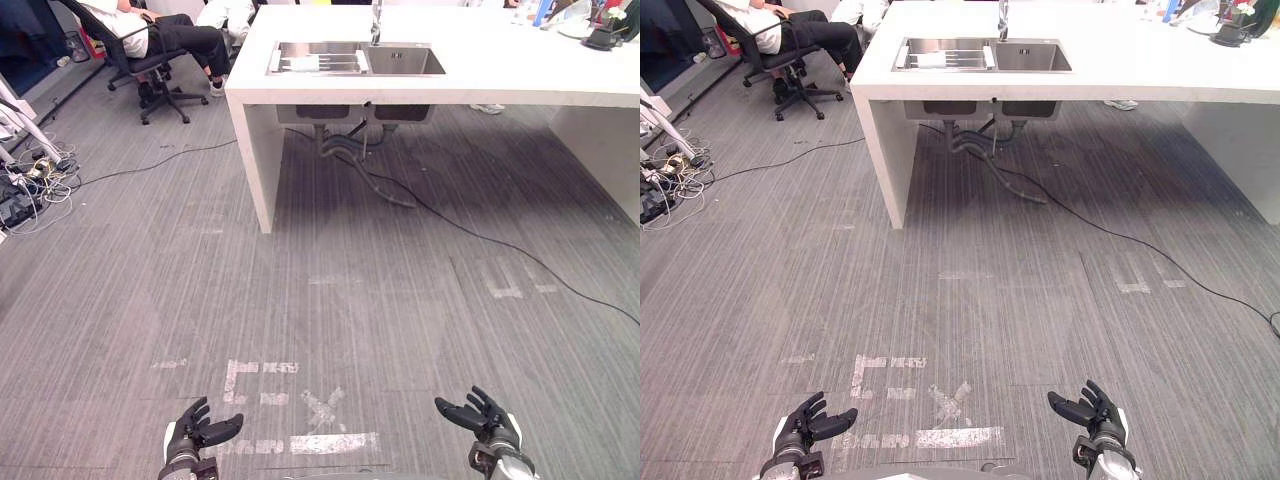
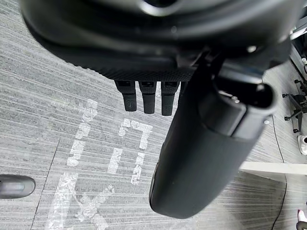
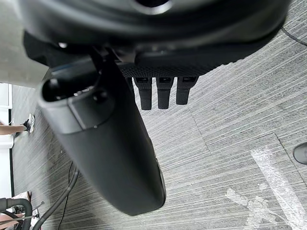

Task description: Walk over to the sink, pick up the cup, carry it to the dishwasher, place the cup inside the dishwasher, then close the dishwasher door

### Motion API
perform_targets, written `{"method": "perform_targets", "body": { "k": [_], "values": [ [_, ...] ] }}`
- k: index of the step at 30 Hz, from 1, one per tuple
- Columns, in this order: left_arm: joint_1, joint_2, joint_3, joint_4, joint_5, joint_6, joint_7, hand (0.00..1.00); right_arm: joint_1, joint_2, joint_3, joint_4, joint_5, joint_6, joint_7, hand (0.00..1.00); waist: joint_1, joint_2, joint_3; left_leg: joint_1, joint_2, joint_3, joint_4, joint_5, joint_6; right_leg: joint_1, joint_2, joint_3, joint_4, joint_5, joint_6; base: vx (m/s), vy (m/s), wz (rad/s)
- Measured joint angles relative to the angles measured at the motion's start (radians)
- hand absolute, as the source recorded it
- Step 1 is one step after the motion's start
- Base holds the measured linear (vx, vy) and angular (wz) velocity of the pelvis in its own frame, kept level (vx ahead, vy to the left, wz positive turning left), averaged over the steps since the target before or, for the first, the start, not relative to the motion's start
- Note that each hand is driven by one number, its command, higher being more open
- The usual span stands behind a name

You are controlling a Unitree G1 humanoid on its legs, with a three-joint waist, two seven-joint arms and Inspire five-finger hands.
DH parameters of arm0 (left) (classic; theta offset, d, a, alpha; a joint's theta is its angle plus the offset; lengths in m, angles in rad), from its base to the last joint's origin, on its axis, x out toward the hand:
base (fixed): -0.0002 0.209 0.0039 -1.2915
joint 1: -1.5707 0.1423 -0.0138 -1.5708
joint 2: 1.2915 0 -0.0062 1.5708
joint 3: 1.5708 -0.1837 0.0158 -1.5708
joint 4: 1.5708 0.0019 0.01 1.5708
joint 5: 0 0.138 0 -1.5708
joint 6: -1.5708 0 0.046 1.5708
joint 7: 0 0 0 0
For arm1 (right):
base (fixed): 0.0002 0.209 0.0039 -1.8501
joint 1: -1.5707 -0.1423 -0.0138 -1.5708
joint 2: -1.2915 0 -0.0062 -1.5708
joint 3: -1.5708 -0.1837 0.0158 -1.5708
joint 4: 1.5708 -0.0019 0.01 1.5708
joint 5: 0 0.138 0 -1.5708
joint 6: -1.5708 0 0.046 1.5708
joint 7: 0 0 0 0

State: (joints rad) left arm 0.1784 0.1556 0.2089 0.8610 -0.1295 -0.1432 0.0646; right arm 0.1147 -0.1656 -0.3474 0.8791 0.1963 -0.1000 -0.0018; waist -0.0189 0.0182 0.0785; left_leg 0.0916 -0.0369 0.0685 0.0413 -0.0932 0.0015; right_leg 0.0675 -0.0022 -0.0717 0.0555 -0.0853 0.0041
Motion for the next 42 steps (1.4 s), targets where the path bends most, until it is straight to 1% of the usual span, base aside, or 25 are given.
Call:
{"method": "perform_targets", "body": {
  "k": [11, 23, 27, 28, 29, 30, 31, 32, 33, 34, 35, 36, 37, 38, 39, 40, 41, 42],
  "values": [
    [0.020, 0.000, -0.022, 0.008, -0.010, 0.000, -0.026, 0.90, 0.003, -0.015, 0.000, 0.020, 0.002, 0.001, -0.001, 0.90, -0.003, 0.001, -0.001, 0.003, 0.001, 0.007, 0.001, 0.001, 0.001, 0.001, 0.000, -0.005, 0.003, 0.000, -0.001, -0.01, -0.001, 0.01],
    [0.020, -0.003, -0.033, 0.007, -0.038, 0.000, -0.023, 0.90, 0.003, -0.015, -0.001, 0.020, 0.002, 0.003, -0.004, 0.90, -0.012, 0.005, -0.004, -0.002, 0.002, 0.032, -0.003, 0.001, 0.001, -0.015, 0.001, 0.008, 0.003, 0.001, -0.001, 0.00, 0.003, -0.04],
    [0.018, -0.016, -0.045, 0.000, -0.044, 0.000, -0.019, 0.90, -0.010, -0.015, -0.002, 0.020, 0.002, 0.007, -0.008, 0.90, -0.012, 0.012, 0.001, -0.023, 0.006, 0.068, -0.002, -0.006, 0.005, -0.043, 0.003, 0.022, 0.009, 0.001, -0.004, 0.00, 0.015, -0.14],
    [0.018, -0.020, -0.049, -0.011, -0.049, 0.000, -0.018, 0.90, -0.019, -0.014, -0.010, 0.021, 0.002, 0.010, -0.009, 0.90, -0.010, 0.014, 0.004, -0.036, 0.008, 0.080, 0.008, -0.023, 0.008, -0.059, 0.004, 0.028, 0.024, -0.011, -0.005, 0.03, 0.016, -0.14],
    [0.019, -0.021, -0.052, -0.019, -0.050, 0.000, -0.018, 0.90, -0.025, -0.014, -0.014, 0.021, 0.002, 0.010, -0.011, 0.90, -0.010, 0.015, 0.008, -0.043, 0.009, 0.084, 0.019, -0.032, 0.015, -0.073, 0.004, 0.032, 0.043, -0.025, -0.001, 0.03, 0.021, -0.19],
    [0.020, -0.021, -0.062, -0.036, -0.055, 0.000, -0.018, 0.90, -0.034, -0.014, -0.022, 0.021, 0.001, 0.010, -0.016, 0.90, -0.007, 0.016, 0.016, -0.056, 0.010, 0.093, 0.045, -0.050, 0.026, -0.102, -0.001, 0.033, 0.102, -0.057, 0.005, 0.03, 0.017, -0.14],
    [0.019, -0.021, -0.075, -0.053, -0.063, 0.000, -0.017, 0.90, -0.038, -0.014, -0.023, 0.021, 0.001, 0.010, -0.023, 0.90, -0.006, 0.011, 0.028, -0.065, 0.010, 0.114, 0.083, -0.082, 0.032, -0.139, -0.017, 0.027, 0.201, -0.115, 0.025, 0.04, 0.016, -0.10],
    [0.019, -0.020, -0.088, -0.063, -0.068, 0.000, -0.015, 0.90, -0.037, -0.015, -0.023, 0.021, 0.001, 0.011, -0.028, 0.90, -0.007, 0.010, 0.035, -0.064, 0.006, 0.123, 0.103, -0.102, 0.037, -0.168, -0.035, 0.008, 0.284, -0.147, 0.051, 0.04, 0.015, -0.15],
    [0.019, -0.021, -0.101, -0.067, -0.069, 0.000, -0.014, 0.90, -0.038, -0.016, -0.021, 0.021, 0.001, 0.012, -0.029, 0.90, -0.002, 0.012, 0.039, -0.056, 0.005, 0.131, 0.105, -0.117, 0.048, -0.216, -0.050, -0.017, 0.394, -0.161, 0.073, 0.13, 0.025, -0.14],
    [0.013, -0.019, -0.112, -0.069, -0.069, 0.000, -0.013, 0.90, -0.039, -0.012, -0.017, 0.021, 0.001, 0.013, -0.030, 0.90, -0.007, 0.014, 0.049, -0.034, 0.003, 0.129, 0.101, -0.128, 0.060, -0.293, -0.074, -0.053, 0.560, -0.162, 0.083, 0.21, 0.015, -0.07],
    [0.002, -0.009, -0.130, -0.070, -0.080, 0.000, -0.001, 0.90, -0.040, -0.010, -0.003, 0.024, 0.001, 0.019, -0.028, 0.90, -0.017, 0.014, 0.068, -0.008, 0.003, 0.122, 0.101, -0.131, 0.064, -0.342, -0.099, -0.096, 0.656, -0.188, 0.070, 0.20, 0.009, 0.07],
    [-0.002, -0.009, -0.131, -0.070, -0.086, 0.001, 0.004, 0.90, -0.042, -0.011, 0.006, 0.027, 0.001, 0.021, -0.027, 0.90, -0.022, 0.015, 0.074, 0.002, 0.006, 0.119, 0.101, -0.136, 0.060, -0.361, -0.108, -0.114, 0.661, -0.197, 0.059, 0.28, -0.014, 0.09],
    [-0.017, -0.009, -0.132, -0.070, -0.088, 0.001, 0.012, 0.90, -0.051, -0.011, 0.012, 0.034, 0.001, 0.022, -0.028, 0.90, -0.030, 0.021, 0.090, 0.024, 0.020, 0.116, 0.098, -0.145, 0.054, -0.400, -0.114, -0.151, 0.629, -0.202, 0.049, 0.33, -0.030, 0.14],
    [-0.039, -0.009, -0.132, -0.069, -0.089, 0.001, 0.017, 0.90, -0.062, -0.014, 0.015, 0.043, 0.001, 0.022, -0.028, 0.90, -0.041, 0.034, 0.113, 0.047, 0.045, 0.104, 0.088, -0.153, 0.042, -0.427, -0.106, -0.184, 0.544, -0.193, 0.043, 0.41, -0.052, 0.21],
    [-0.050, -0.008, -0.131, -0.069, -0.089, 0.000, 0.019, 0.90, -0.067, -0.016, 0.020, 0.047, 0.001, 0.024, -0.029, 0.90, -0.048, 0.041, 0.124, 0.058, 0.060, 0.096, 0.081, -0.156, 0.036, -0.435, -0.095, -0.194, 0.482, -0.175, 0.039, 0.40, -0.096, 0.41],
    [-0.070, -0.005, -0.131, -0.069, -0.089, 0.000, 0.021, 0.90, -0.069, -0.022, 0.035, 0.047, 0.001, 0.025, -0.028, 0.90, -0.061, 0.047, 0.138, 0.083, 0.080, 0.076, 0.061, -0.158, 0.016, -0.451, -0.079, -0.198, 0.348, -0.110, 0.044, 0.35, -0.104, 0.41],
    [-0.077, -0.004, -0.130, -0.069, -0.089, -0.001, 0.022, 0.90, -0.068, -0.026, 0.041, 0.047, 0.001, 0.025, -0.028, 0.90, -0.065, 0.044, 0.140, 0.095, 0.085, 0.069, 0.049, -0.160, 0.001, -0.460, -0.074, -0.191, 0.286, -0.060, 0.042, 0.48, -0.166, 0.53],
    [-0.084, -0.001, -0.130, -0.069, -0.089, -0.004, 0.022, 0.90, -0.066, -0.032, 0.043, 0.046, 0.001, 0.024, -0.028, 0.90, -0.077, 0.034, 0.137, 0.123, 0.089, 0.052, 0.032, -0.175, -0.025, -0.465, -0.072, -0.157, 0.200, 0.033, 0.035, 0.52, -0.212, 0.47]
  ]
}}
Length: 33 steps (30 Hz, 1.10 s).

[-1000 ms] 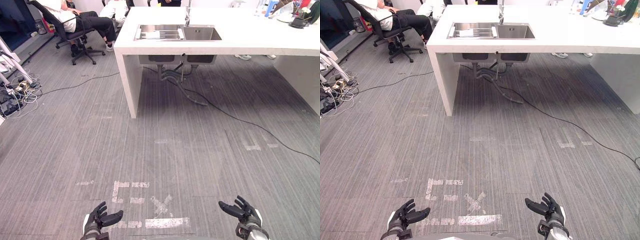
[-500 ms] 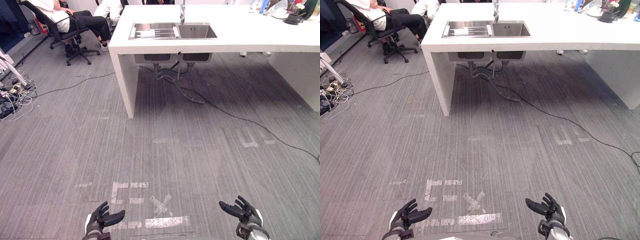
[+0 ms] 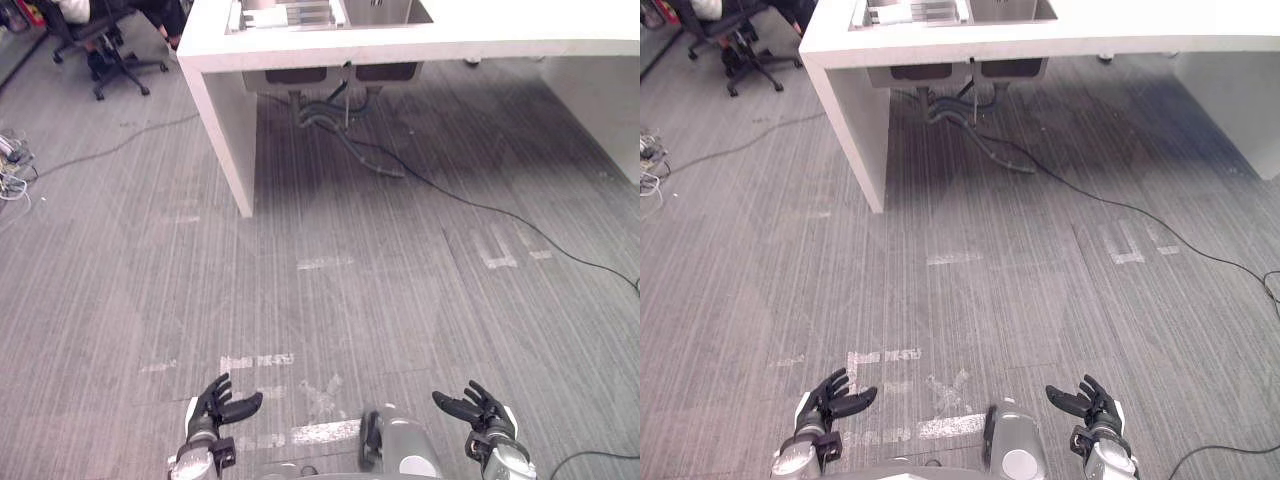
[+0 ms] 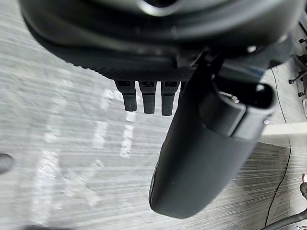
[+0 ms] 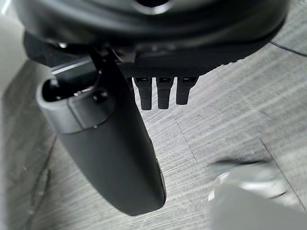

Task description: Walk over to the sink, pick up the cup, carry it to the dishwasher, place the cup inside the dishwasher, then close the dishwasher door

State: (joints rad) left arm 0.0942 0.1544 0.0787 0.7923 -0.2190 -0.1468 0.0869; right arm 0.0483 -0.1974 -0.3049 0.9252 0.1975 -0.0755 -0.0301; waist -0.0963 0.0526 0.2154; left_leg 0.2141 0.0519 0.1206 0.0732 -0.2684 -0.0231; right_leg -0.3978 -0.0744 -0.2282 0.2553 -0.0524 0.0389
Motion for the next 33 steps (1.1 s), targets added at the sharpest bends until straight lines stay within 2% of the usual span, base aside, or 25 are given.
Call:
{"method": "perform_targets", "body": {
  "k": [1, 2, 4, 5, 6, 7, 8, 10, 12, 15, 17, 18, 19, 20, 21, 22, 23, 24, 25, 26, 27, 28, 30, 32, 33],
  "values": [
    [-0.003, -0.002, -0.001, 0.007, 0.000, 0.000, 0.000, 0.90, 0.002, -0.009, 0.000, 0.000, 0.000, 0.000, -0.001, 0.90, -0.005, -0.003, -0.001, 0.026, 0.008, -0.008, -0.001, -0.019, -0.030, -0.006, 0.002, 0.026, 0.040, 0.109, -0.034, 0.53, -0.235, 0.43],
    [-0.009, -0.005, -0.001, 0.012, 0.001, 0.000, -0.001, 0.90, 0.003, -0.014, -0.001, 0.000, 0.000, 0.000, -0.002, 0.90, -0.005, -0.003, -0.001, 0.030, 0.013, -0.013, 0.013, -0.025, -0.041, -0.020, 0.003, 0.027, 0.088, 0.100, -0.072, 0.52, -0.271, 0.25],
    [-0.018, -0.014, -0.001, 0.023, 0.001, 0.000, -0.001, 0.90, -0.005, -0.019, -0.003, 0.001, 0.000, 0.000, 0.000, 0.90, -0.006, 0.007, 0.001, -0.035, 0.050, -0.022, 0.249, -0.020, -0.068, -0.009, 0.006, 0.007, 0.209, -0.034, -0.107, 0.52, -0.305, 0.20],
    [-0.017, -0.018, -0.001, 0.026, 0.001, 0.000, -0.002, 0.90, -0.001, -0.020, -0.002, 0.001, 0.000, 0.000, 0.000, 0.90, -0.010, 0.013, 0.005, -0.065, 0.067, -0.024, 0.355, -0.004, -0.097, 0.029, 0.012, -0.004, 0.205, -0.055, -0.110, 0.44, -0.251, 0.37],
    [-0.014, -0.024, -0.001, 0.027, 0.001, -0.001, -0.004, 0.90, 0.002, -0.021, 0.000, 0.001, 0.001, 0.000, 0.000, 0.90, -0.013, 0.018, 0.008, -0.125, 0.105, -0.027, 0.542, 0.028, -0.150, 0.096, 0.028, -0.023, 0.179, -0.076, -0.117, 0.55, -0.294, 0.25],
    [0.001, -0.027, 0.001, 0.014, -0.003, -0.002, -0.005, 0.90, 0.009, -0.021, 0.011, 0.003, 0.004, 0.000, 0.001, 0.90, -0.001, 0.019, 0.009, -0.204, 0.154, -0.015, 0.801, 0.043, -0.168, 0.194, 0.061, -0.028, 0.115, -0.085, -0.121, 0.62, -0.302, 0.08],
    [0.016, -0.027, 0.002, -0.004, -0.018, -0.002, -0.005, 0.90, 0.003, -0.022, 0.017, -0.001, 0.008, -0.007, 0.002, 0.90, 0.007, 0.015, 0.012, -0.278, 0.204, 0.034, 0.973, 0.040, -0.152, 0.286, 0.083, -0.028, 0.047, -0.086, -0.124, 0.60, -0.274, -0.11],
    [0.023, -0.037, 0.002, -0.037, -0.029, -0.002, -0.004, 0.90, -0.002, -0.029, 0.014, -0.029, 0.019, -0.017, -0.004, 0.90, 0.026, -0.002, 0.022, -0.391, 0.245, 0.136, 1.044, 0.028, -0.104, 0.407, 0.090, -0.009, -0.056, -0.090, -0.132, 0.49, -0.148, -0.12],
    [0.035, -0.048, 0.003, -0.100, -0.041, -0.002, -0.001, 0.90, -0.011, -0.040, 0.013, -0.031, 0.019, -0.023, -0.010, 0.90, 0.044, -0.004, 0.023, -0.481, 0.234, 0.185, 0.942, 0.011, -0.074, 0.478, 0.088, 0.007, -0.120, -0.093, -0.136, 0.49, -0.049, -0.22],
    [0.060, -0.050, 0.004, -0.240, -0.057, -0.002, 0.003, 0.90, -0.025, -0.036, 0.010, -0.029, 0.019, -0.023, -0.015, 0.90, 0.069, -0.027, 0.037, -0.555, 0.130, 0.189, 0.561, 0.026, -0.058, 0.574, 0.057, 0.029, -0.193, -0.110, -0.110, 0.49, 0.063, -0.27],
    [0.071, -0.068, 0.004, -0.381, -0.058, -0.002, 0.019, 0.90, -0.014, -0.043, 0.004, -0.026, 0.018, -0.023, -0.019, 0.90, 0.085, -0.010, 0.035, -0.585, 0.068, 0.144, 0.175, 0.163, -0.061, 0.638, 0.056, 0.051, -0.232, -0.145, -0.053, 0.59, 0.200, -0.28],
    [0.073, -0.072, 0.004, -0.419, -0.057, -0.003, 0.031, 0.90, -0.007, -0.041, 0.003, -0.023, 0.018, -0.023, -0.023, 0.90, 0.085, -0.003, 0.037, -0.596, 0.069, 0.133, 0.159, 0.186, -0.040, 0.660, 0.063, 0.055, -0.239, -0.160, -0.040, 0.58, 0.264, -0.34],
    [0.076, -0.075, 0.014, -0.480, -0.057, -0.003, 0.047, 0.90, 0.002, -0.027, 0.005, -0.014, 0.014, -0.022, -0.029, 0.90, 0.093, -0.004, 0.030, -0.588, 0.051, 0.103, 0.197, 0.310, 0.034, 0.701, 0.053, 0.069, -0.234, -0.189, -0.012, 0.60, 0.287, -0.28],
    [0.079, -0.077, 0.016, -0.551, -0.057, -0.003, 0.064, 0.90, 0.014, -0.008, 0.004, -0.012, 0.014, -0.022, -0.031, 0.90, 0.097, -0.037, 0.011, -0.590, 0.017, 0.095, 0.221, 0.324, 0.071, 0.687, 0.009, 0.075, -0.173, -0.219, 0.012, 0.61, 0.275, -0.16],
    [0.077, -0.085, 0.019, -0.590, -0.056, -0.003, 0.068, 0.90, 0.021, -0.003, 0.001, -0.010, 0.014, -0.023, -0.030, 0.90, 0.093, -0.050, 0.008, -0.592, 0.000, 0.098, 0.233, 0.304, 0.080, 0.656, -0.015, 0.078, -0.107, -0.232, 0.018, 0.59, 0.256, 0.10],
    [0.072, -0.104, 0.019, -0.677, -0.056, -0.003, 0.070, 0.90, 0.023, 0.001, -0.010, 0.006, 0.014, -0.022, -0.031, 0.90, 0.092, -0.056, 0.011, -0.591, -0.018, 0.099, 0.270, 0.249, 0.091, 0.579, -0.043, 0.103, 0.086, -0.239, 0.026, 0.56, 0.246, 0.19],
    [0.074, -0.105, 0.019, -0.734, -0.055, -0.004, 0.074, 0.90, 0.026, 0.009, -0.012, 0.012, 0.014, -0.021, -0.030, 0.90, 0.092, -0.064, 0.012, -0.573, -0.033, 0.102, 0.292, 0.205, 0.097, 0.514, -0.068, 0.128, 0.261, -0.217, 0.067, 0.55, 0.244, 0.19],
    [0.070, -0.095, 0.020, -0.778, -0.055, -0.005, 0.083, 0.90, 0.034, 0.018, -0.012, 0.014, 0.014, -0.021, -0.029, 0.90, 0.088, -0.075, 0.012, -0.538, -0.054, 0.100, 0.309, 0.167, 0.098, 0.445, -0.097, 0.161, 0.454, -0.165, 0.178, 0.67, 0.246, 0.25],
    [0.062, -0.077, 0.027, -0.823, -0.054, -0.005, 0.100, 0.90, 0.045, 0.030, -0.009, 0.017, 0.013, -0.020, -0.022, 0.90, 0.078, -0.084, 0.013, -0.474, -0.079, 0.095, 0.314, 0.126, 0.108, 0.377, -0.123, 0.191, 0.662, -0.153, 0.214, 0.46, 0.145, 0.23],
    [0.062, -0.074, 0.033, -0.851, -0.053, -0.006, 0.114, 0.90, 0.048, 0.033, -0.002, 0.017, 0.013, -0.020, -0.018, 0.90, 0.075, -0.082, 0.014, -0.436, -0.085, 0.093, 0.311, 0.105, 0.108, 0.346, -0.129, 0.194, 0.731, -0.162, 0.197, 0.57, 0.154, 0.09],
    [0.063, -0.073, 0.044, -0.915, -0.049, -0.012, 0.141, 0.90, 0.058, 0.039, 0.019, 0.016, 0.012, -0.019, -0.009, 0.90, 0.074, -0.073, 0.012, -0.362, -0.086, 0.094, 0.290, 0.074, 0.108, 0.287, -0.134, 0.172, 0.783, -0.193, 0.142, 0.55, 0.100, -0.05],
    [0.059, -0.070, 0.051, -0.985, -0.026, -0.031, 0.164, 0.90, 0.059, 0.046, 0.042, 0.013, 0.005, -0.019, 0.000, 0.90, 0.074, -0.067, 0.008, -0.296, -0.086, 0.089, 0.243, 0.060, 0.105, 0.224, -0.136, 0.133, 0.759, -0.223, 0.089, 0.66, 0.104, -0.05],
    [0.043, -0.054, 0.050, -1.075, 0.018, -0.078, 0.190, 0.90, 0.058, 0.054, 0.055, -0.003, 0.005, -0.021, 0.017, 0.90, 0.070, -0.058, 0.011, -0.210, -0.082, 0.075, 0.179, 0.052, 0.095, 0.127, -0.125, 0.083, 0.663, -0.260, 0.027, 0.60, 0.001, 0.16],
    [0.012, -0.052, 0.049, -1.118, 0.063, -0.116, 0.215, 0.90, 0.056, 0.053, 0.055, -0.015, 0.005, -0.023, 0.024, 0.90, 0.051, -0.043, 0.016, -0.147, -0.066, 0.058, 0.158, 0.050, 0.088, 0.061, -0.096, 0.077, 0.482, -0.260, 0.014, 0.55, -0.085, 0.37],
    [-0.021, -0.053, 0.047, -1.122, 0.093, -0.133, 0.240, 0.90, 0.064, 0.049, 0.055, -0.027, 0.005, -0.024, 0.024, 0.90, 0.041, -0.029, 0.016, -0.111, -0.049, 0.041, 0.158, 0.034, 0.063, 0.034, -0.072, 0.093, 0.328, -0.223, 0.012, 0.43, -0.105, 0.45]
  ]
}}
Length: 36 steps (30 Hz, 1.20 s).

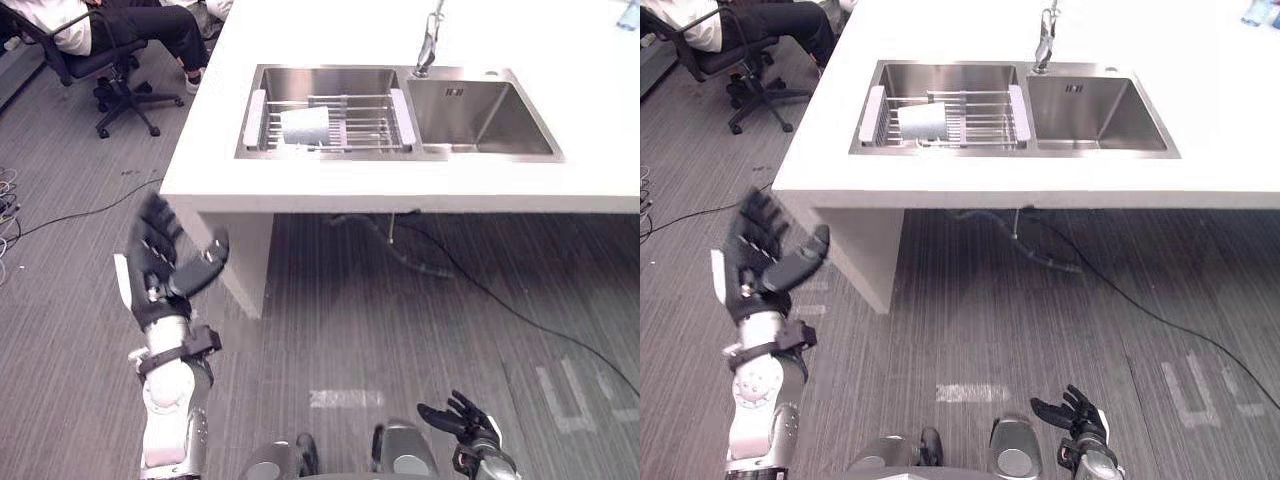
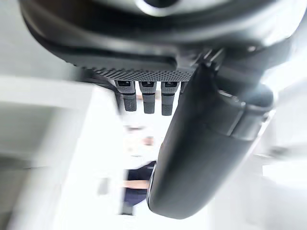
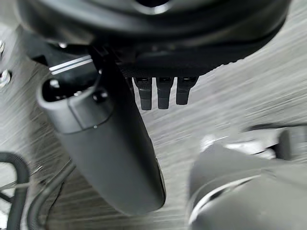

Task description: Walk over to the sink, pick up the cup, carry it to the dishwasher, place the cup inside the dishwasher, then close the dishwasher door

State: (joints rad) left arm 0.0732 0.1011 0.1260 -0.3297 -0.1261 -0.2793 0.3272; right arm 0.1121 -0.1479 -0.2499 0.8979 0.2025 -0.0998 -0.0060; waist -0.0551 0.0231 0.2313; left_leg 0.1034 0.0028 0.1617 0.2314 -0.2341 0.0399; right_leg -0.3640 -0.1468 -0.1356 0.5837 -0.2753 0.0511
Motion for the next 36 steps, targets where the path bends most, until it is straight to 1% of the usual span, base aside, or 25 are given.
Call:
{"method": "perform_targets", "body": {
  "k": [1, 2, 3, 4, 5, 6, 7, 8, 9, 10, 11, 12, 13, 14, 15, 16, 17, 18, 19, 21, 22, 25, 30, 33, 36],
  "values": [
    [-0.025, 0.003, -0.002, -0.002, 0.016, -0.004, 0.014, 0.90, 0.009, 0.000, 0.000, -0.009, 0.000, 0.000, 0.000, 0.90, -0.004, 0.003, -0.004, 0.023, 0.012, -0.011, 0.000, -0.021, -0.025, -0.012, 0.013, 0.018, -0.112, 0.053, 0.002, 0.56, -0.160, 0.60],
    [-0.051, 0.013, -0.003, -0.003, 0.048, -0.005, 0.037, 0.90, 0.020, -0.003, 0.002, -0.010, 0.000, -0.001, 0.003, 0.90, -0.011, -0.005, -0.009, 0.061, 0.018, -0.018, 0.005, -0.052, -0.065, -0.016, 0.026, 0.042, -0.204, 0.193, -0.005, 0.60, -0.202, 0.58],
    [-0.057, 0.028, -0.006, -0.002, 0.052, -0.005, 0.044, 0.90, 0.039, -0.008, 0.002, -0.010, 0.000, -0.001, 0.003, 0.90, -0.018, -0.013, -0.018, 0.086, 0.020, -0.023, 0.020, -0.071, -0.092, -0.006, 0.030, 0.059, -0.179, 0.304, -0.025, 0.76, -0.279, 0.38],
    [-0.058, 0.033, -0.010, 0.001, 0.052, -0.004, 0.045, 0.90, 0.040, -0.031, 0.002, -0.007, 0.000, 0.001, 0.003, 0.90, -0.013, 0.018, -0.022, 0.102, 0.046, -0.025, 0.039, -0.076, -0.100, -0.012, 0.044, 0.049, -0.114, 0.249, -0.036, 0.66, -0.259, 0.17],
    [-0.068, 0.053, -0.016, 0.002, 0.051, -0.004, 0.043, 0.90, 0.039, -0.046, 0.001, -0.009, -0.001, 0.000, 0.006, 0.90, -0.013, 0.030, -0.027, 0.097, 0.068, -0.026, 0.077, -0.065, -0.118, -0.010, 0.047, 0.036, -0.070, 0.206, -0.049, 0.62, -0.276, 0.17],
    [-0.106, 0.084, -0.037, 0.019, 0.047, -0.004, 0.022, 0.90, 0.038, -0.062, 0.000, -0.010, -0.001, 0.002, 0.013, 0.90, -0.018, 0.037, -0.025, 0.077, 0.086, -0.028, 0.178, -0.034, -0.162, 0.021, 0.045, 0.013, -0.038, 0.157, -0.062, 0.55, -0.271, 0.34],
    [-0.137, 0.104, -0.062, 0.032, 0.047, 0.000, 0.003, 0.90, 0.041, -0.075, 0.000, -0.010, -0.003, 0.003, 0.020, 0.90, -0.020, 0.044, -0.021, 0.042, 0.115, -0.027, 0.311, 0.013, -0.184, 0.074, 0.056, -0.003, -0.056, 0.137, -0.072, 0.62, -0.315, 0.32],
    [-0.163, 0.139, -0.092, 0.034, 0.046, 0.000, -0.033, 0.90, 0.047, -0.086, 0.004, -0.026, -0.005, 0.004, 0.030, 0.90, -0.014, 0.045, -0.018, -0.028, 0.163, -0.023, 0.514, 0.053, -0.188, 0.163, 0.078, -0.005, -0.113, 0.125, -0.083, 0.48, -0.246, 0.06],
    [-0.173, 0.165, -0.109, 0.033, 0.046, -0.002, -0.048, 0.90, 0.052, -0.088, 0.003, -0.041, -0.005, 0.004, 0.033, 0.90, -0.009, 0.045, -0.018, -0.054, 0.183, -0.017, 0.594, 0.041, -0.184, 0.208, 0.089, -0.004, -0.146, 0.124, -0.084, 0.44, -0.219, -0.13],
    [-0.194, 0.220, -0.137, 0.032, 0.046, -0.007, -0.077, 0.90, 0.062, -0.090, 0.002, -0.083, -0.004, 0.001, 0.033, 0.90, -0.010, 0.045, -0.018, -0.109, 0.207, -0.007, 0.692, 0.011, -0.174, 0.285, 0.098, -0.006, -0.206, 0.124, -0.085, 0.37, -0.161, -0.26],
    [-0.212, 0.258, -0.147, 0.033, 0.048, -0.016, -0.104, 0.90, 0.057, -0.105, 0.003, -0.099, -0.003, -0.016, 0.038, 0.90, -0.009, 0.034, -0.018, -0.156, 0.204, 0.009, 0.686, -0.019, -0.145, 0.327, 0.094, 0.007, -0.249, 0.122, -0.088, 0.34, -0.130, -0.28],
    [-0.221, 0.272, -0.152, 0.033, 0.048, -0.019, -0.110, 0.90, 0.053, -0.113, 0.003, -0.101, -0.002, -0.020, 0.041, 0.90, -0.006, 0.037, -0.022, -0.182, 0.202, 0.018, 0.655, -0.030, -0.127, 0.341, 0.092, 0.016, -0.270, 0.122, -0.088, 0.30, -0.055, -0.33],
    [-0.248, 0.288, -0.157, 0.035, 0.061, -0.019, -0.132, 0.90, 0.046, -0.123, 0.002, -0.099, -0.002, -0.024, 0.042, 0.90, 0.002, 0.046, -0.027, -0.223, 0.187, 0.015, 0.558, -0.043, -0.105, 0.359, 0.085, 0.025, -0.292, 0.123, -0.087, 0.22, 0.001, -0.21],
    [-0.261, 0.293, -0.161, 0.039, 0.073, -0.019, -0.141, 0.90, 0.044, -0.130, 0.002, -0.092, -0.002, -0.023, 0.042, 0.90, 0.002, 0.048, -0.028, -0.238, 0.178, 0.013, 0.494, -0.042, -0.105, 0.369, 0.079, 0.025, -0.301, 0.123, -0.085, 0.27, 0.053, -0.10],
    [-0.288, 0.301, -0.178, 0.058, 0.095, -0.020, -0.161, 0.90, 0.046, -0.135, 0.002, -0.072, -0.003, -0.019, 0.043, 0.90, 0.004, 0.048, -0.028, -0.254, 0.149, 0.007, 0.357, -0.033, -0.109, 0.390, 0.067, 0.023, -0.317, 0.122, -0.082, 0.29, 0.128, 0.00],
    [-0.308, 0.312, -0.203, 0.081, 0.111, -0.019, -0.176, 0.90, 0.050, -0.133, 0.003, -0.054, -0.004, -0.014, 0.046, 0.90, 0.004, 0.050, -0.029, -0.260, 0.120, -0.005, 0.215, 0.021, -0.115, 0.406, 0.061, 0.022, -0.321, 0.110, -0.058, 0.28, 0.145, 0.02],
    [-0.316, 0.314, -0.218, 0.094, 0.120, -0.018, -0.182, 0.90, 0.057, -0.134, 0.003, -0.050, -0.004, -0.013, 0.048, 0.90, 0.003, 0.059, -0.032, -0.260, 0.114, -0.013, 0.143, 0.094, -0.117, 0.410, 0.066, 0.023, -0.318, 0.101, -0.043, 0.27, 0.189, -0.02],
    [-0.326, 0.318, -0.246, 0.111, 0.147, -0.009, -0.198, 0.90, 0.068, -0.136, 0.002, -0.041, -0.005, -0.011, 0.050, 0.90, -0.002, 0.097, -0.038, -0.254, 0.126, -0.010, 0.077, 0.210, -0.081, 0.416, 0.093, 0.023, -0.305, 0.072, -0.024, 0.19, 0.166, 0.10],
    [-0.328, 0.330, -0.270, 0.128, 0.170, -0.001, -0.220, 0.90, 0.065, -0.109, 0.003, -0.023, -0.005, -0.006, 0.049, 0.90, -0.014, 0.065, -0.030, -0.232, 0.101, -0.009, 0.048, 0.207, -0.079, 0.411, 0.066, 0.026, -0.277, 0.050, -0.011, 0.17, 0.151, 0.10],
    [-0.325, 0.346, -0.305, 0.153, 0.196, 0.024, -0.248, 0.90, 0.077, -0.082, 0.003, -0.021, -0.008, -0.002, 0.056, 0.90, -0.012, 0.037, -0.029, -0.212, 0.069, 0.003, -0.007, 0.217, -0.064, 0.403, 0.039, 0.038, -0.275, 0.036, -0.004, 0.12, 0.089, -0.01],
    [-0.325, 0.361, -0.321, 0.173, 0.207, 0.039, -0.266, 0.90, 0.076, -0.071, 0.003, -0.021, -0.009, -0.002, 0.057, 0.90, -0.012, 0.031, -0.027, -0.205, 0.057, 0.017, -0.027, 0.220, -0.060, 0.399, 0.030, 0.050, -0.281, 0.035, -0.003, 0.11, 0.076, -0.14],
    [-0.325, 0.381, -0.346, 0.193, 0.231, 0.065, -0.305, 0.90, 0.076, -0.058, 0.003, -0.021, -0.012, -0.001, 0.065, 0.90, -0.017, 0.029, -0.028, -0.190, 0.043, 0.030, -0.056, 0.222, -0.057, 0.407, 0.017, 0.062, -0.302, 0.039, 0.004, 0.11, 0.044, -0.12],
    [-0.317, 0.397, -0.376, 0.191, 0.287, 0.064, -0.362, 0.90, 0.075, -0.054, 0.013, -0.020, -0.048, -0.001, 0.070, 0.90, -0.017, 0.026, -0.033, -0.170, 0.045, 0.029, -0.088, 0.228, -0.065, 0.421, 0.027, 0.059, -0.328, 0.043, 0.008, 0.05, -0.037, -0.01],
    [-0.315, 0.422, -0.412, 0.217, 0.319, 0.063, -0.385, 0.90, 0.074, -0.056, 0.033, -0.018, -0.057, -0.001, 0.072, 0.90, -0.019, 0.023, -0.037, -0.152, 0.048, 0.026, -0.136, 0.252, -0.072, 0.428, 0.037, 0.051, -0.348, 0.051, 0.003, 0.01, -0.055, 0.03],
    [-0.315, 0.429, -0.431, 0.300, 0.405, 0.066, -0.397, 0.90, 0.073, -0.057, 0.062, -0.017, -0.079, -0.001, 0.073, 0.90, -0.027, 0.023, -0.051, -0.140, 0.050, 0.022, -0.196, 0.287, -0.075, 0.429, 0.042, 0.046, -0.374, 0.066, -0.001, 0.00, -0.021, 0.03]
  ]
}}
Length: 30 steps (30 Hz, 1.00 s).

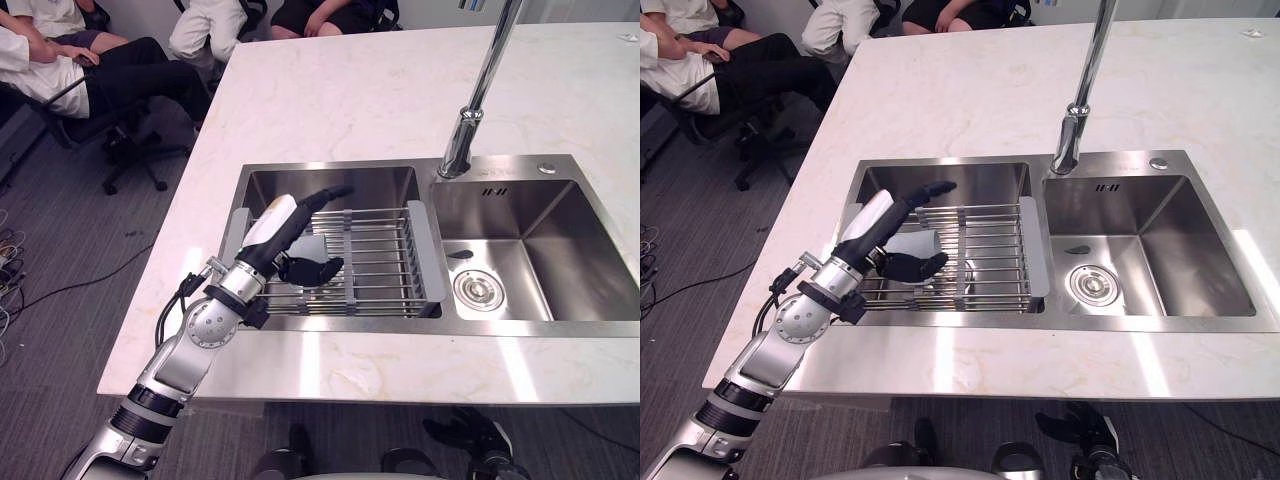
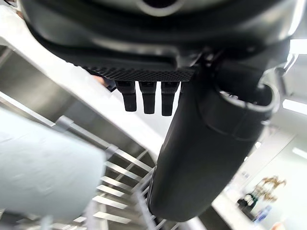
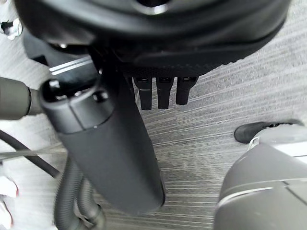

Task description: Walk over to the sink, pick up the cup, carry it to the dishwasher, place the cup inside the dishwasher, then close the dishwasher door

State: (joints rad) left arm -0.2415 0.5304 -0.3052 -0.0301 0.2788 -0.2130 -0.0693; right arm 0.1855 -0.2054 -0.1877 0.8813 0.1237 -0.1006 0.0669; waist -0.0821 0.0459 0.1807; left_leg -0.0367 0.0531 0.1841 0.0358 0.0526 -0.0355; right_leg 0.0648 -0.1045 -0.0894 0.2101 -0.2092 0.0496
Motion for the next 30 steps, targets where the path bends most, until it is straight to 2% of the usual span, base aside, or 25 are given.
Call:
{"method": "perform_targets", "body": {
  "k": [9, 12, 16, 24, 25, 30],
  "values": [
    [0.000, 0.049, 0.006, 0.155, 0.119, 0.034, 0.029, 0.90, 0.006, 0.003, 0.002, 0.000, -0.001, 0.000, 0.002, 0.90, -0.011, 0.001, -0.005, 0.028, -0.003, 0.017, -0.097, 0.057, 0.011, -0.010, 0.000, 0.010, -0.042, 0.037, 0.007, -0.03, 0.022, -0.04],
    [0.001, 0.049, 0.045, 0.175, 0.137, 0.039, 0.042, 0.90, 0.016, 0.008, 0.002, 0.000, -0.009, 0.000, 0.002, 0.90, -0.011, 0.001, -0.005, 0.030, -0.007, 0.020, -0.122, 0.075, 0.016, -0.017, 0.000, 0.013, -0.057, 0.047, 0.011, -0.05, 0.043, -0.03],
    [0.018, 0.049, 0.084, 0.200, 0.150, 0.059, 0.063, 0.90, 0.029, 0.015, 0.006, 0.000, -0.009, 0.001, 0.001, 0.90, -0.013, -0.001, -0.006, 0.030, -0.012, 0.021, -0.122, 0.075, 0.017, -0.017, 0.000, 0.015, -0.063, 0.050, 0.015, -0.01, 0.008, 0.00],
    [0.014, 0.050, 0.082, 0.208, 0.245, 0.058, 0.065, 0.90, 0.014, 0.015, 0.029, -0.007, -0.009, 0.002, 0.002, 0.90, -0.015, -0.003, -0.008, 0.025, -0.015, 0.030, -0.123, 0.070, 0.015, -0.017, 0.004, 0.025, -0.088, 0.059, 0.017, 0.01, -0.001, -0.03],
    [0.005, 0.052, 0.081, 0.214, 0.254, 0.058, 0.065, 0.30, 0.013, 0.014, 0.039, -0.007, -0.009, 0.002, 0.001, 0.90, -0.016, -0.003, -0.008, 0.023, -0.014, 0.031, -0.123, 0.069, 0.014, -0.017, 0.005, 0.026, -0.092, 0.060, 0.016, 0.02, -0.006, -0.03],
    [-0.067, 0.089, 0.018, 0.238, 0.298, 0.067, 0.064, 0.30, 0.005, 0.015, 0.040, -0.008, -0.009, 0.002, 0.001, 0.90, -0.020, -0.003, -0.008, 0.016, -0.012, 0.034, -0.123, 0.069, 0.014, -0.019, 0.007, 0.029, -0.105, 0.070, 0.015, 0.00, 0.000, -0.02]
  ]
}}
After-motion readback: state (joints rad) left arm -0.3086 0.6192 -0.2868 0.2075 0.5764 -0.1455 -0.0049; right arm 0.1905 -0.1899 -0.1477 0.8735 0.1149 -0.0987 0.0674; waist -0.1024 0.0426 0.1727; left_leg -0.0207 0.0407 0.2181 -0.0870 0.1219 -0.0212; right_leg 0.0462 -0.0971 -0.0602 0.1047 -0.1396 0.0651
